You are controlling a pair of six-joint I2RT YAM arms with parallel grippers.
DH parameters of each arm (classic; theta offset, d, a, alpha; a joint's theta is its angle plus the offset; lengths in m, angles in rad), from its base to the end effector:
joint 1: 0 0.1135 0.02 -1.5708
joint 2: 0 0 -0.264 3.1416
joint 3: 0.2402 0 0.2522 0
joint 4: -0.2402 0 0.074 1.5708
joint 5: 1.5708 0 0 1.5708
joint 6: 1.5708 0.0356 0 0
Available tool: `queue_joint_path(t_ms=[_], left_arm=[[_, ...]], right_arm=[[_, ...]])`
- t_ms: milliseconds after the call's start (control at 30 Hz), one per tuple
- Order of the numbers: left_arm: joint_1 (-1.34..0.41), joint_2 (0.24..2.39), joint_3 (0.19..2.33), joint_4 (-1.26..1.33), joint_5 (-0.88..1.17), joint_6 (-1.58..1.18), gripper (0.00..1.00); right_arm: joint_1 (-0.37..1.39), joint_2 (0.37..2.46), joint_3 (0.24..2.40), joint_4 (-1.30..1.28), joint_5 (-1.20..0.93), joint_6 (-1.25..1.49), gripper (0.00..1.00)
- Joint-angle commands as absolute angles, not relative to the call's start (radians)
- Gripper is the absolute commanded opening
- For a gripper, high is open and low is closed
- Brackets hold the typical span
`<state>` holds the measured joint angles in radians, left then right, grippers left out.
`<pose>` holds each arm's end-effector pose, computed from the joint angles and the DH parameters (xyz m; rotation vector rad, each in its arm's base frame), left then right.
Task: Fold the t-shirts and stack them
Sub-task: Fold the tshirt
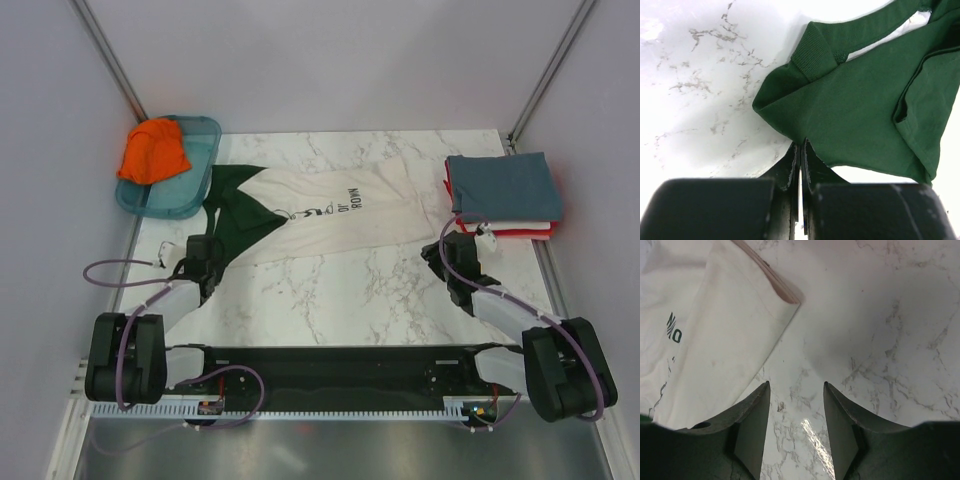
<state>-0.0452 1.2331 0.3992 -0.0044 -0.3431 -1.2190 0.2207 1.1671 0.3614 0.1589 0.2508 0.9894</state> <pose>0.2138 0.0023 0.1416 -1.4317 1.8707 -0.2041 0.2125 0.0386 0.1558 0.9610 2.0045 0.3983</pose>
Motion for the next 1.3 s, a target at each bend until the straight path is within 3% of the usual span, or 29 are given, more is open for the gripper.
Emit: queue_joint_path(t_ms=[0, 267, 567, 933, 1200, 1267], left_arm=[[-0.034, 1.206, 0.413, -0.043, -0.417, -1.201, 0.02], [-0.018, 1.203, 0.431, -0.057, -0.417, -1.192, 0.02], [-0.015, 1.21, 0.439, -0.063, -0.408, -1.186, 0.02], [-0.015, 1.212, 0.451, -0.071, -0.41, -1.178, 0.02], [-0.015, 1.229, 0.463, -0.075, -0.411, -1.163, 0.02], [-0.015, 1.232, 0.466, -0.078, -0.393, -1.157, 0.02]], right_arm=[[0.233, 1.224, 0.371, 0.313, 0.33, 1.042, 0.54], [0.255, 1.446, 0.472, 0.385, 0.376, 1.081, 0.52], [0.256, 1.532, 0.56, 0.344, 0.494, 1.101, 0.46], [0.259, 1.618, 0.584, 0.351, 0.469, 1.12, 0.4], [0.261, 1.582, 0.606, 0.256, 0.514, 1.111, 0.04], [0.261, 1.545, 0.601, 0.23, 0.528, 1.114, 0.0]])
